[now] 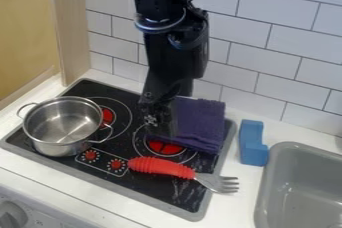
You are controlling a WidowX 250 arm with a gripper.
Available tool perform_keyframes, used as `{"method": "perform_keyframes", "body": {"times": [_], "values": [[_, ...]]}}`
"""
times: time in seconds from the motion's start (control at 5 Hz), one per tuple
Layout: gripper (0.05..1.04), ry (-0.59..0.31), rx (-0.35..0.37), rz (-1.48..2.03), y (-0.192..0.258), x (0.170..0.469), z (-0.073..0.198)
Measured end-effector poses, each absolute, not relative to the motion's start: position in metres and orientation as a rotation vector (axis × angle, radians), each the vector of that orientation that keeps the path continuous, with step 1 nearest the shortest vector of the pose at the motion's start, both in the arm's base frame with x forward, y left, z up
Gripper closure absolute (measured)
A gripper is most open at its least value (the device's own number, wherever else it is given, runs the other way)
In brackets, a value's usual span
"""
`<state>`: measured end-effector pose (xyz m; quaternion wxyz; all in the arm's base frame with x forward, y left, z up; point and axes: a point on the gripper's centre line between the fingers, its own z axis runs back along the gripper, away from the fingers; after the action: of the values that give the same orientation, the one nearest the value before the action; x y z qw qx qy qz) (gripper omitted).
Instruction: Move the purple cloth to the left side of the burner
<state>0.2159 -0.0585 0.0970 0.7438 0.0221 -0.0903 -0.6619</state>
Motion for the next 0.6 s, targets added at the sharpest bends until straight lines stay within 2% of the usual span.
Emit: {"method": "perform_keyframes", "body": {"times": [0.2,0.4,0.6], "values": [[0.085,-0.151,0.023,-1.454,-0.056,0.205,0.085],[0.085,-0.126,0.011,-1.473,-0.058,0.213,0.082],[0.085,-0.143,0.057,-1.507,-0.058,0.241,0.092]]}}
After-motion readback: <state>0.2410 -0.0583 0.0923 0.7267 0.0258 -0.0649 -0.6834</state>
